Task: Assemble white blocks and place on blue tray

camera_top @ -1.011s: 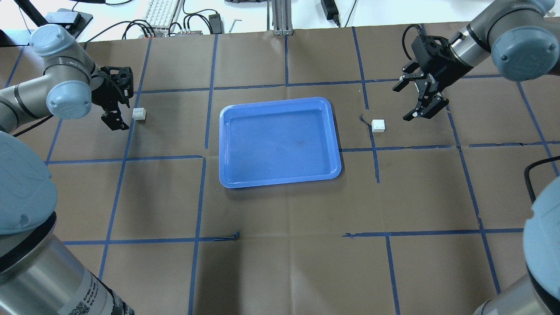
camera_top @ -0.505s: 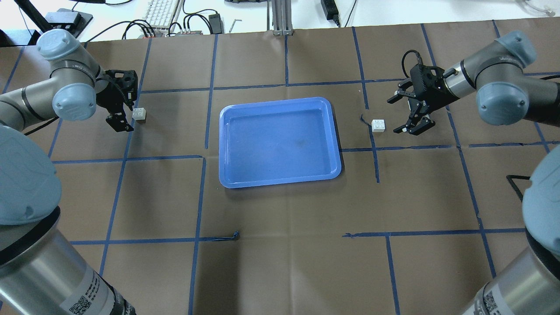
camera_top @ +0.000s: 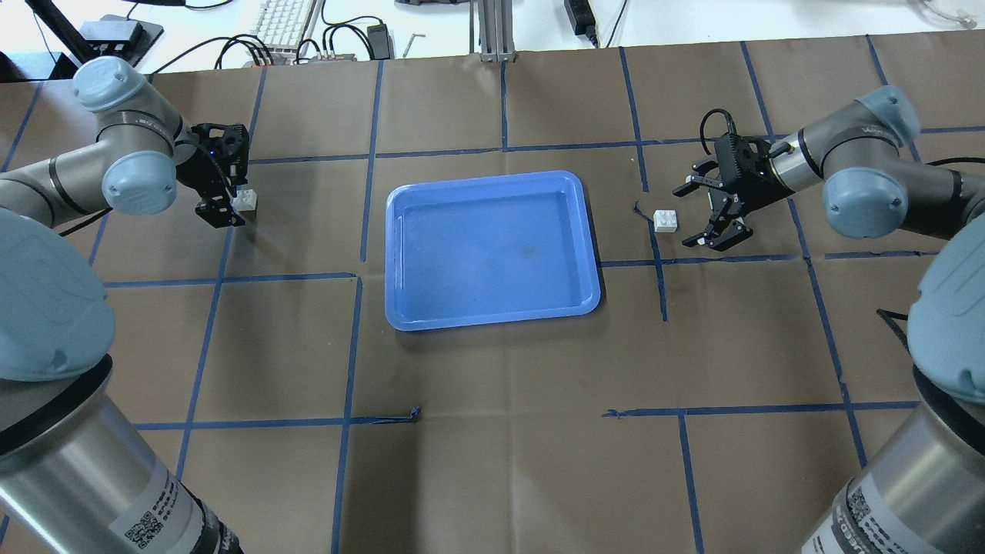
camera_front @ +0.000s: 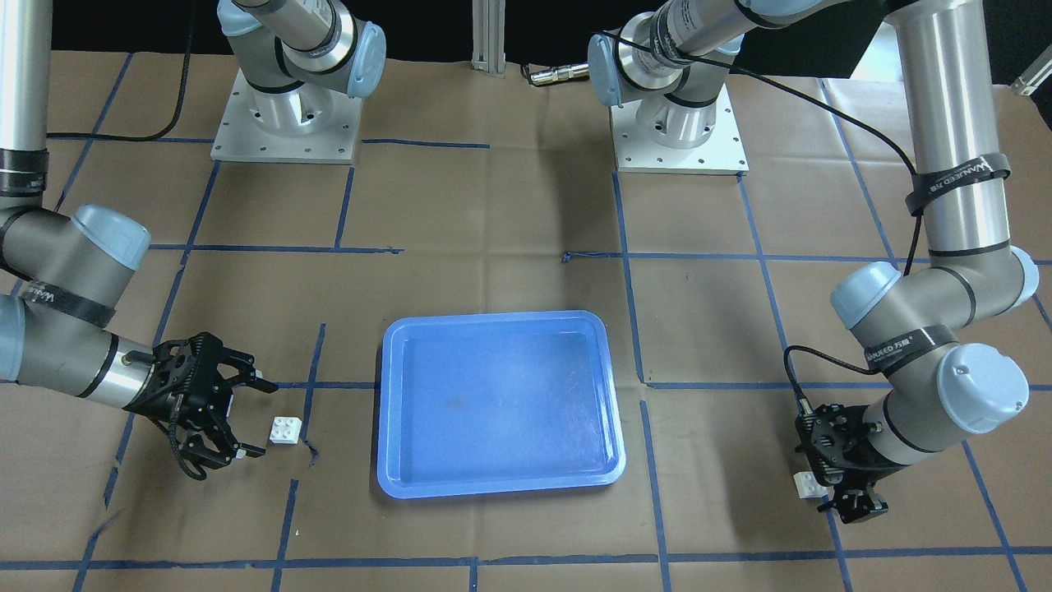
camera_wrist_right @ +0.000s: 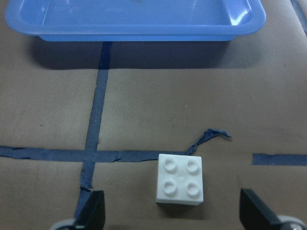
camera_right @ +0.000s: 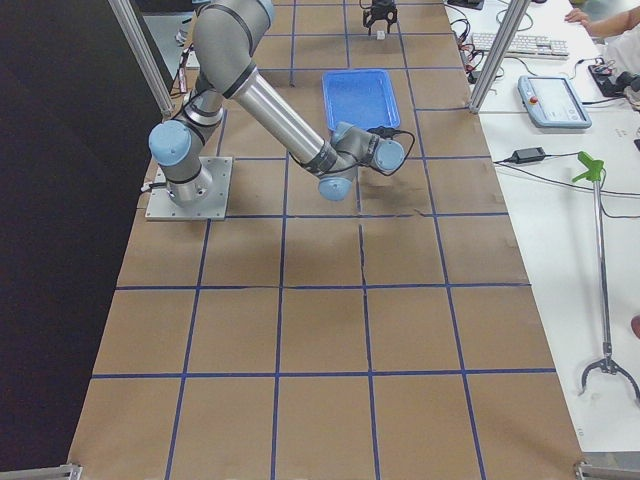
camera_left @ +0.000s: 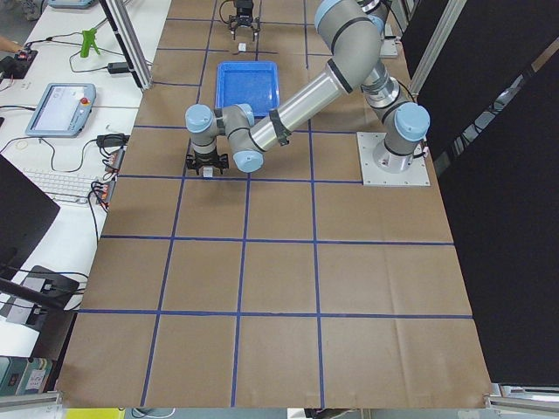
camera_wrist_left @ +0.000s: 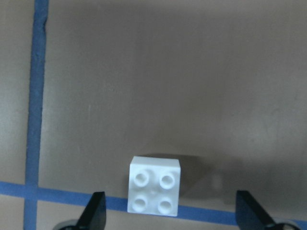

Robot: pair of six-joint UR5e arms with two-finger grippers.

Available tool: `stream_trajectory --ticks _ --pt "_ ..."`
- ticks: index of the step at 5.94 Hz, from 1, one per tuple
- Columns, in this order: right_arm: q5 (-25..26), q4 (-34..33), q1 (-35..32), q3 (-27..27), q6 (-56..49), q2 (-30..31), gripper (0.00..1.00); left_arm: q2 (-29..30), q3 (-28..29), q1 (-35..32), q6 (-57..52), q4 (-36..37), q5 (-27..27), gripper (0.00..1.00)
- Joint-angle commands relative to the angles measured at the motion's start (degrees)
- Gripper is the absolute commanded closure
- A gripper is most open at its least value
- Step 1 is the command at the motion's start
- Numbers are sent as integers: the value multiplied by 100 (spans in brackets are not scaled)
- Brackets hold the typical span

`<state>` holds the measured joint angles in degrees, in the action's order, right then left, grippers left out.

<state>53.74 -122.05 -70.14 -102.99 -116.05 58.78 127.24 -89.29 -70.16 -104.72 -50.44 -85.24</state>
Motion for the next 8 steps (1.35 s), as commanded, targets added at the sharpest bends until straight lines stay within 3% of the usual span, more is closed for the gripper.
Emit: stream_trajectory --ticks 1,2,4,6,8 --pt "14 -46 1 -2 -23 -103 0 11 8 2 -109 122 43 66" --pt "5 -29 -8 7 -14 -103 0 -59 0 2 -145 114 34 80" --pt "-12 -11 -43 25 -14 -103 6 -382 0 -477 195 44 25 84" --pt "-170 -20 -52 33 -31 -94 29 -734 -159 -1870 1300 26 -18 87" --pt "-162 -283 -52 25 -31 -103 51 -658 -176 -3130 2784 26 -63 89"
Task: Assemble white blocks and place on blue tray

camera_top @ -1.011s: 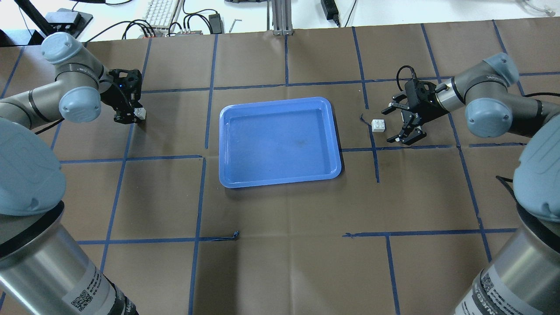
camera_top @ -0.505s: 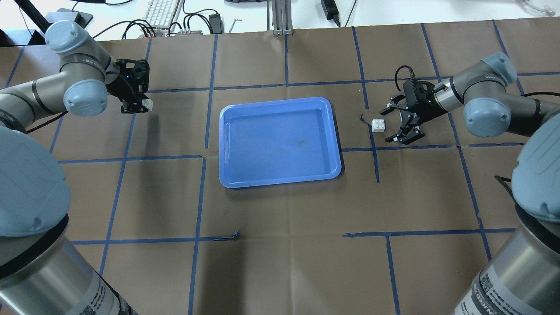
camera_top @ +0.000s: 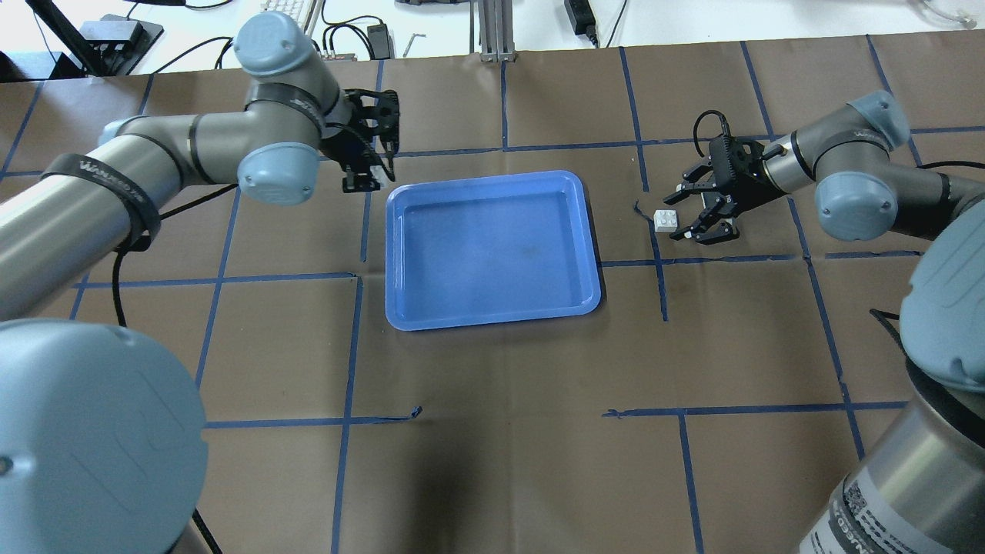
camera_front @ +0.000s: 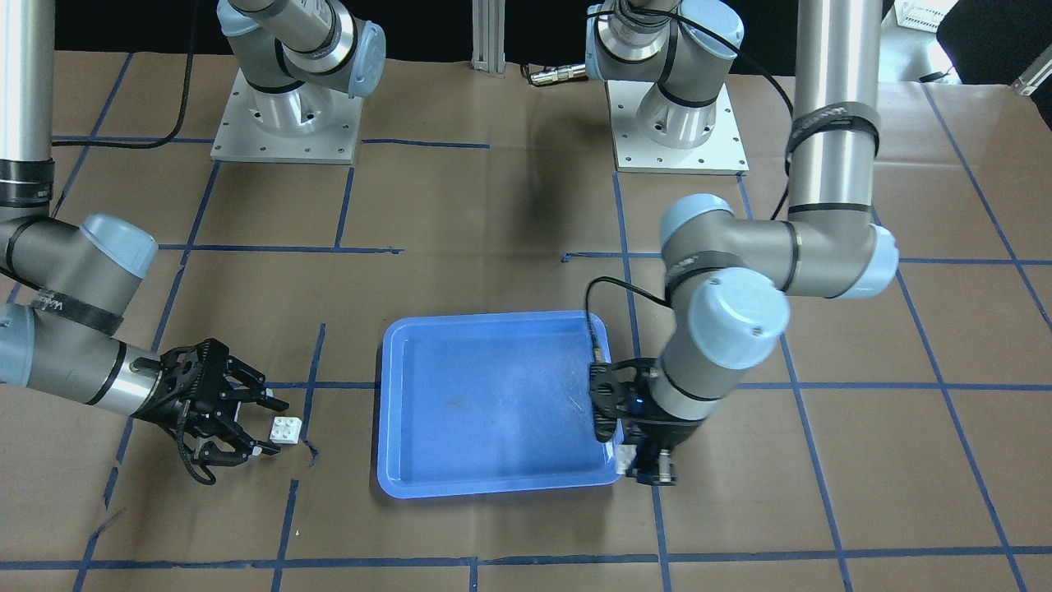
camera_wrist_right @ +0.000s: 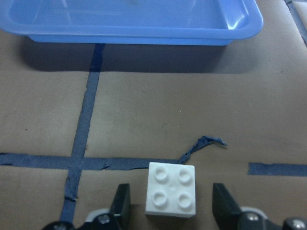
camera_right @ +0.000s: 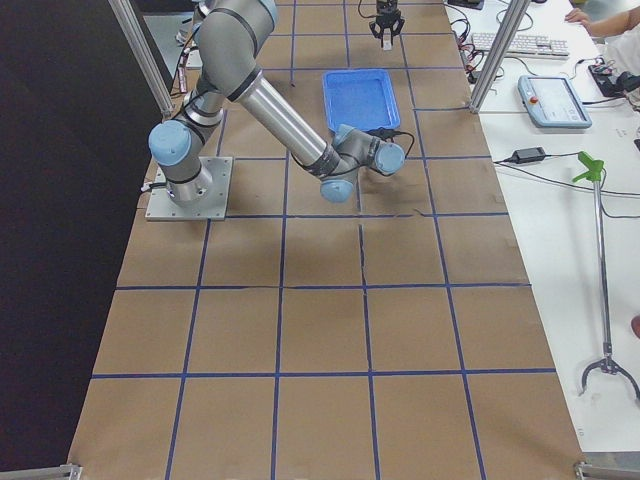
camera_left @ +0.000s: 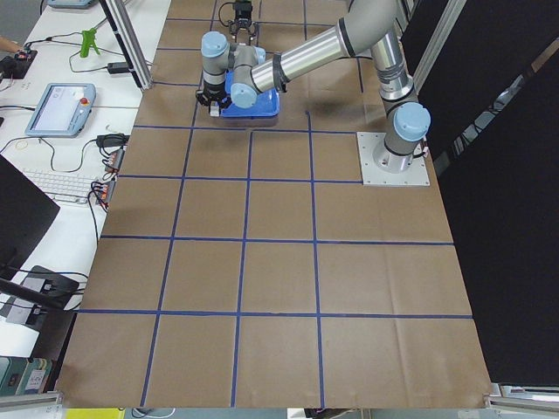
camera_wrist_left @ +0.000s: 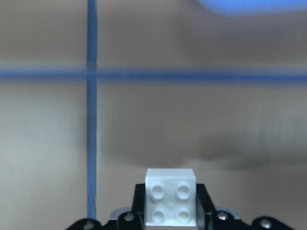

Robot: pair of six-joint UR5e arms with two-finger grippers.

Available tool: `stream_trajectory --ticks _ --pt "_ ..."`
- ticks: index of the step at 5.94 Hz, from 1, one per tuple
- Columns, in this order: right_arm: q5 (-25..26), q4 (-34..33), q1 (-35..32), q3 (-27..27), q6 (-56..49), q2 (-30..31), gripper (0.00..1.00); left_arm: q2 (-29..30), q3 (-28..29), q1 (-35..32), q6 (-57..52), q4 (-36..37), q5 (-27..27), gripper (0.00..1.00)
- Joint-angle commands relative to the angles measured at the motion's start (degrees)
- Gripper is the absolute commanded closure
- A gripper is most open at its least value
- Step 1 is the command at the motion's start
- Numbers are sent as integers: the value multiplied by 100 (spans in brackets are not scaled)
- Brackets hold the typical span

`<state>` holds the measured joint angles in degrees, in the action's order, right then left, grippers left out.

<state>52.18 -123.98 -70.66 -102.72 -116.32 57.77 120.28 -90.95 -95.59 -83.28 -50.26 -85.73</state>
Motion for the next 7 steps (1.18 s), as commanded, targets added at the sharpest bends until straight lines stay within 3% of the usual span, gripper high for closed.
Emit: stream_trajectory --ticks 1,2,4,7 --pt "-6 -99 0 7 -13 7 61 83 -71 -1054 1012 16 -41 89" --pt "-6 -178 0 7 -5 15 70 57 -376 -1145 1033 94 -32 89" --pt "20 -215 0 329 74 155 72 83 -643 -1172 1033 297 -276 89" --pt "64 1180 8 482 231 1154 72 101 -774 -1190 1042 306 -296 84"
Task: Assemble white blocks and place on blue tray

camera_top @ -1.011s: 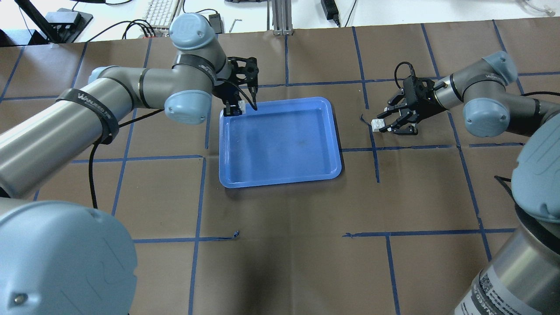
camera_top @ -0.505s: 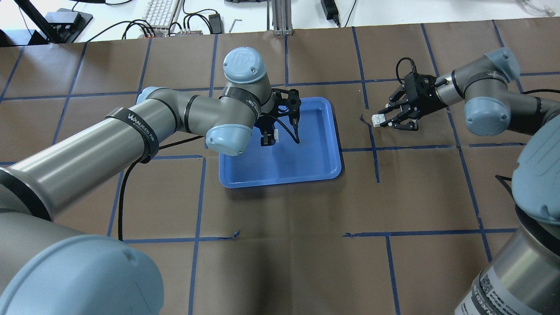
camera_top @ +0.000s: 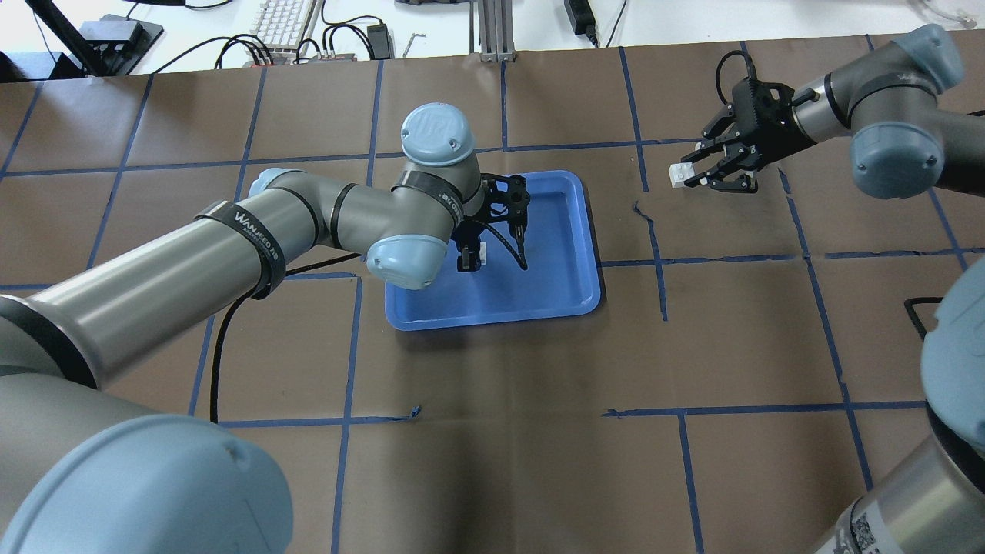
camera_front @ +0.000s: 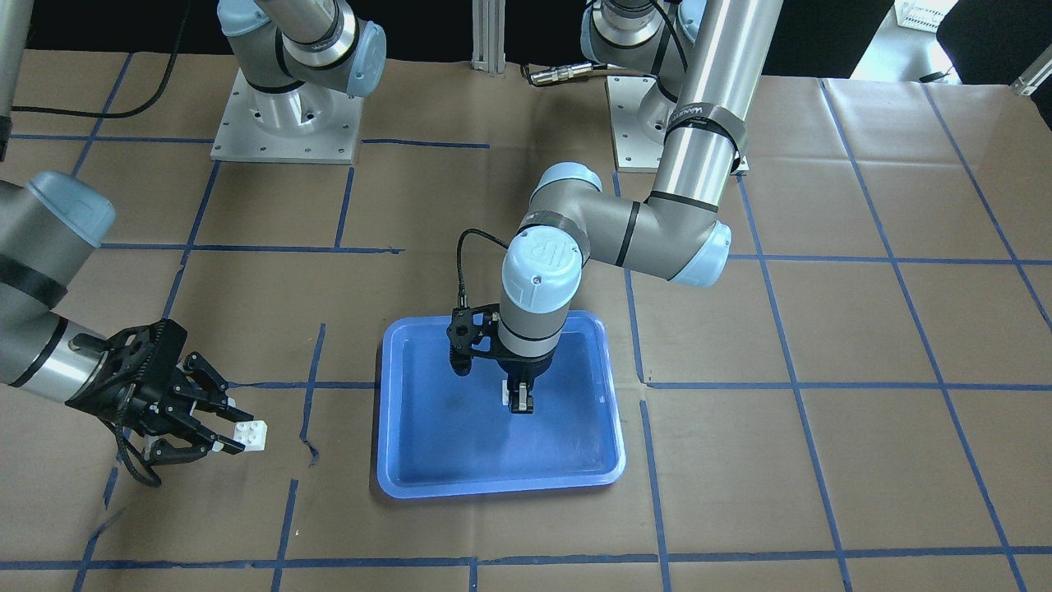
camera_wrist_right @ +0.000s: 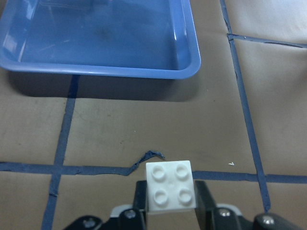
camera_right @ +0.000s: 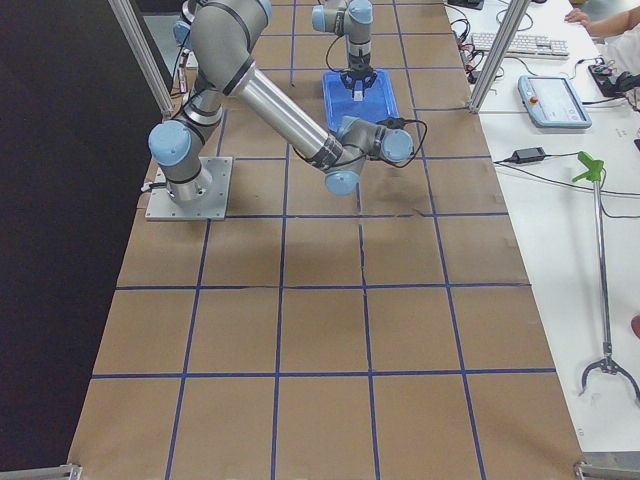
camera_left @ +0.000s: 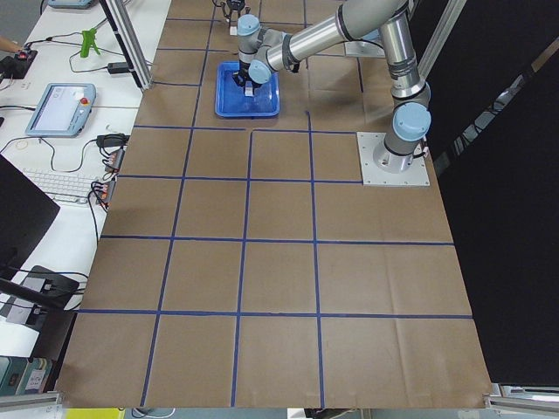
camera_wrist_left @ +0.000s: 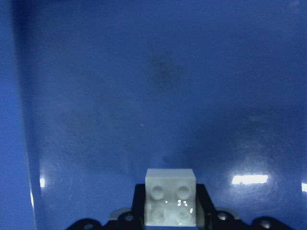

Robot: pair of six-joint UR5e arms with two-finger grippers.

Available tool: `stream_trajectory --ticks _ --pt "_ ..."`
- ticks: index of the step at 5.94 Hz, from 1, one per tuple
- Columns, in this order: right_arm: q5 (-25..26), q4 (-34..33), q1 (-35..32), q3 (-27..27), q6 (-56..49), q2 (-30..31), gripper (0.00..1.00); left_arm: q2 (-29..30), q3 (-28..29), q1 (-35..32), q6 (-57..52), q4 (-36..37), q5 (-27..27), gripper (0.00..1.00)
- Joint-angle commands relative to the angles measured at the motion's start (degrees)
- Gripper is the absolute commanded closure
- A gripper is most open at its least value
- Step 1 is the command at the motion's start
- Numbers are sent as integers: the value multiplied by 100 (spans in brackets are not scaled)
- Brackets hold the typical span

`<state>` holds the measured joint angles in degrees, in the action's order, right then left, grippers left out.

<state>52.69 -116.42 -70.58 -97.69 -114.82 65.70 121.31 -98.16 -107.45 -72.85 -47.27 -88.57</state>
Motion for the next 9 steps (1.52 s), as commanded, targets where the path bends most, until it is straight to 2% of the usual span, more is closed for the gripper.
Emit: stream_trajectory --ticks 1,2,3,4,5,7,9 --pt "13 436 -17 -318 100 600 72 -2 -54 -5 7 7 -11 58" --pt "-39 331 -147 -661 291 741 72 -2 -62 4 25 -2 -2 24" --pt "-57 322 -305 -716 519 812 71 -10 -36 -4 16 -37 -28 16" --pt "-66 139 -420 -752 661 813 71 -193 7 30 25 -167 -37 15" --pt "-57 -89 -604 -813 888 813 71 -534 199 152 34 -882 -37 15" --pt "-39 -1254 -1139 -1119 1931 734 71 -1429 481 399 321 -2533 -37 15" --pt "13 -2379 -1868 -1323 2986 568 71 -2545 684 741 1075 -4257 -28 15"
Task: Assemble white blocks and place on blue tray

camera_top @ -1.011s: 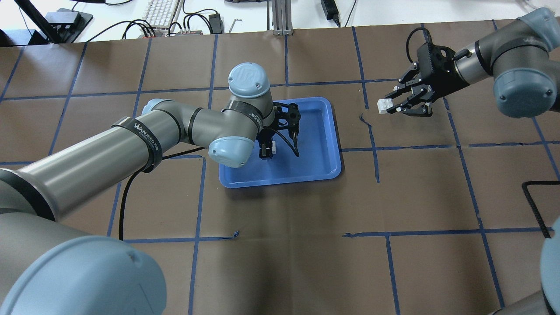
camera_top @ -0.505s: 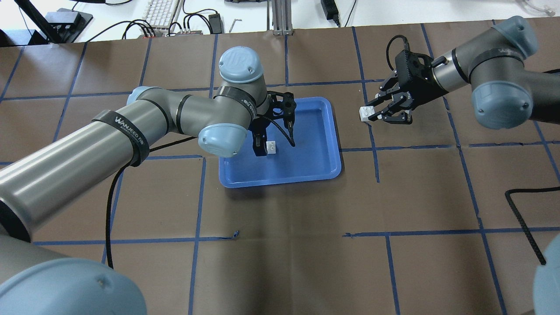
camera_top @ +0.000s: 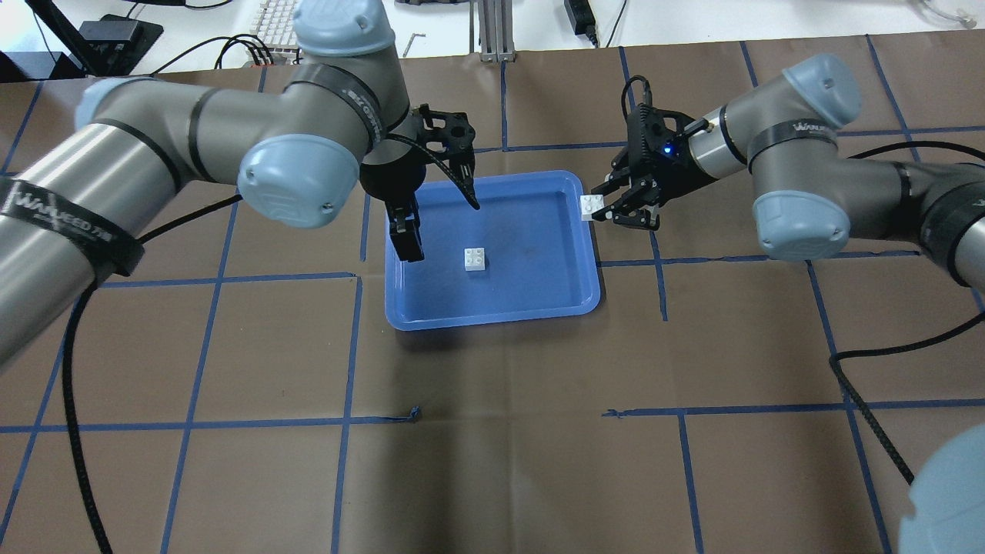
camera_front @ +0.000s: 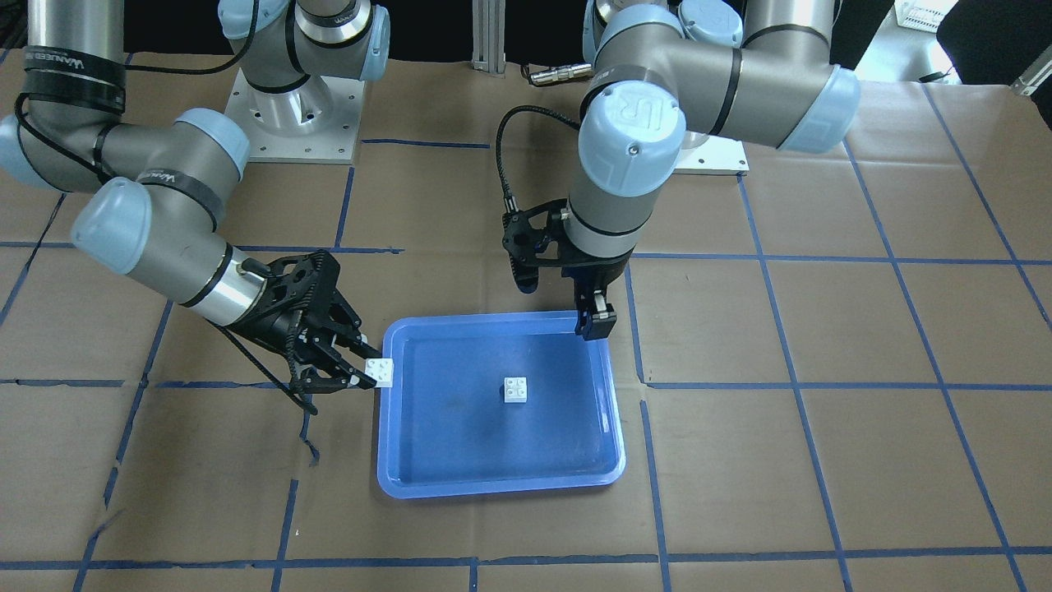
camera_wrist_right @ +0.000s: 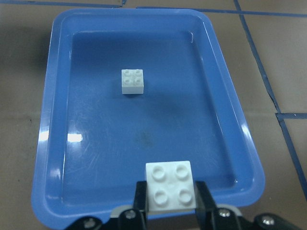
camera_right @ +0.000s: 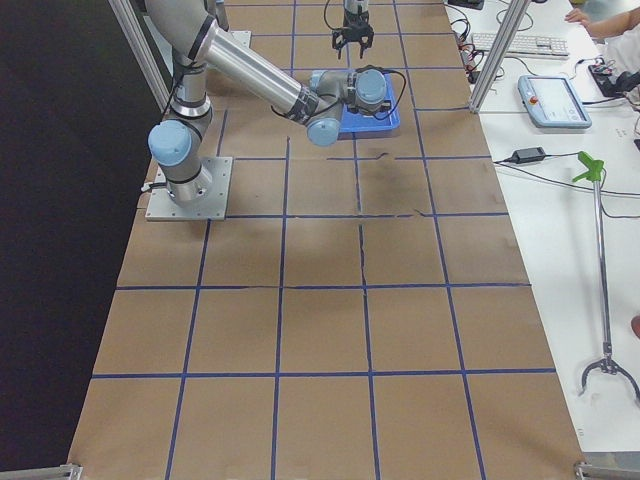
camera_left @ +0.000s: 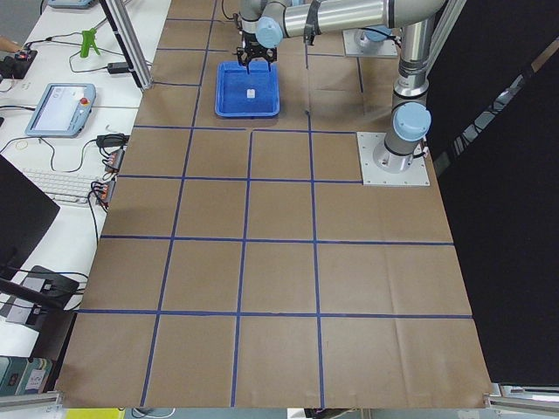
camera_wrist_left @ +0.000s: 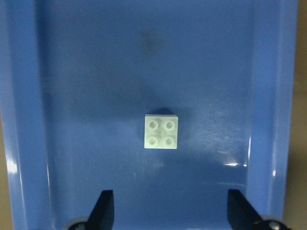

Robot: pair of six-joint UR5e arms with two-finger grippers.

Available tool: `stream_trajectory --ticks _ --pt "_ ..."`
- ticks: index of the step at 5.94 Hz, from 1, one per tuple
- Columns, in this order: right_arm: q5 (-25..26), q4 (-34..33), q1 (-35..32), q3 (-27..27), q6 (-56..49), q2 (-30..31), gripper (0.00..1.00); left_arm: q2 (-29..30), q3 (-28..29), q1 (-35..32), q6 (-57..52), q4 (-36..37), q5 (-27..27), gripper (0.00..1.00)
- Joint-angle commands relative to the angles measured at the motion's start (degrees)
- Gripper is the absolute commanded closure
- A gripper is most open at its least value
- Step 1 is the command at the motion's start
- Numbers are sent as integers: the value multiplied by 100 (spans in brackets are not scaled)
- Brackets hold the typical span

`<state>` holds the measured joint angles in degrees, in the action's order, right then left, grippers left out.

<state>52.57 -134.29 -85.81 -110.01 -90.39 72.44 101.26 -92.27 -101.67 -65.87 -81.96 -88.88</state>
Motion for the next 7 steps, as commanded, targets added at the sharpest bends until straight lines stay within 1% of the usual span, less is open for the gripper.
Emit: stream_trajectory --ticks 1,2,3,4,5,6,7 --pt "33 -1085 -601 -99 827 -411 71 -1007 8 347 1183 -1273 -76 15" --pt "34 -1473 -804 -99 987 -736 71 -1229 103 497 2383 -1339 -338 12" --pt "86 -1660 -910 -99 1006 -966 71 -1240 121 612 3378 -1279 -331 12" --pt "156 -1809 -998 -99 1006 -1107 71 -1301 139 622 4537 -1217 -323 4" --pt "165 -2072 -1060 -91 1006 -1265 71 -1397 113 639 5288 -1104 -331 2" --pt "165 -2266 -1069 -91 1014 -1406 71 -1433 139 657 6026 -1085 -331 2" --pt "157 -2303 -1087 -91 1015 -1469 71 -1468 148 726 6460 -1042 -340 2"
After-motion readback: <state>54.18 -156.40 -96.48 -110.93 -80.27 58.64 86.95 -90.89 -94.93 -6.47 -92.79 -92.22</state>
